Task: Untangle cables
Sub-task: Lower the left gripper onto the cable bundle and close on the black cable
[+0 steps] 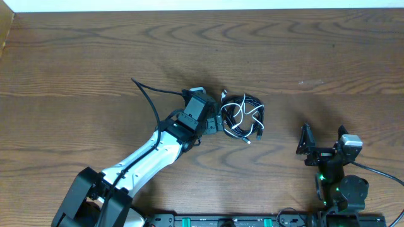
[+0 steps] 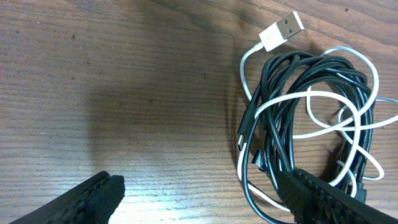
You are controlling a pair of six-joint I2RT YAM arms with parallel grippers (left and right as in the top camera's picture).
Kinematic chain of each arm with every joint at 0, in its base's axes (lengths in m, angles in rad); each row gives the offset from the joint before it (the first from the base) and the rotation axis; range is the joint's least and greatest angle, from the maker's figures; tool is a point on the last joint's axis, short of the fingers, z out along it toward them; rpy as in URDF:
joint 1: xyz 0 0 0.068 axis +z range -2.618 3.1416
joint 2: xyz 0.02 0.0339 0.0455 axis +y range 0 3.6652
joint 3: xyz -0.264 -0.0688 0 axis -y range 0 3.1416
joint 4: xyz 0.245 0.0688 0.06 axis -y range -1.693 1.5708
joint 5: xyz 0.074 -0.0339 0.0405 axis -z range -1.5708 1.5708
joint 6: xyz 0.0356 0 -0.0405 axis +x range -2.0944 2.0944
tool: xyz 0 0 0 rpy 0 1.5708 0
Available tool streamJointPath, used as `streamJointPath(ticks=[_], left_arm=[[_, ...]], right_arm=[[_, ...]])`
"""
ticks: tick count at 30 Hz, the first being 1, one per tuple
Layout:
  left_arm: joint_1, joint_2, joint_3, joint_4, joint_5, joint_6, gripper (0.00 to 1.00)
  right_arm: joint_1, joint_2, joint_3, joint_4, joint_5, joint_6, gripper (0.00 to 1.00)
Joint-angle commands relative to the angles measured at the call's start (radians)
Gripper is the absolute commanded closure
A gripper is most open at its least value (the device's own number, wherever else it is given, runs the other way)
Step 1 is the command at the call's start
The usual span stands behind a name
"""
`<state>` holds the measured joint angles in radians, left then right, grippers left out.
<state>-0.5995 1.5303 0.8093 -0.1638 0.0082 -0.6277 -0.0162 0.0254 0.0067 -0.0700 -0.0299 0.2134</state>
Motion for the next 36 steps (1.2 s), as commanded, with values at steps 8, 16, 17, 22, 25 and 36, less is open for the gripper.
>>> streamJointPath(ticks=[8, 16, 17, 22, 25, 36], left_arm=[[-0.002, 0.06, 0.024, 0.035, -0.021, 0.007, 0.12], [-0.002, 0.079, 0.024, 0.059, -0.021, 0.006, 0.2], [-0.002, 0.079, 0.024, 0.059, -0.021, 0.006, 0.21], [-0.003, 0.09, 0.023, 0.062, -0.02, 0.006, 0.25], [-0.004, 0.113, 0.023, 0.096, -0.019, 0.006, 0.25], [-0.09, 0.171, 0.023, 0.291, -0.021, 0.006, 0.24]], right_arm=[[0.007, 0.0, -0.001, -0.004, 0.002, 0.01, 0.01], [0.007, 0.0, -0.001, -0.004, 0.002, 0.01, 0.01], [0.007, 0.0, -0.001, -0.004, 0.002, 0.01, 0.01], [0.007, 0.0, -0.001, -0.004, 0.002, 0.01, 0.01], [0.007, 0.0, -0.001, -0.004, 0.002, 0.01, 0.01], [0.007, 0.0, -0.001, -0.004, 0.002, 0.01, 0.01]])
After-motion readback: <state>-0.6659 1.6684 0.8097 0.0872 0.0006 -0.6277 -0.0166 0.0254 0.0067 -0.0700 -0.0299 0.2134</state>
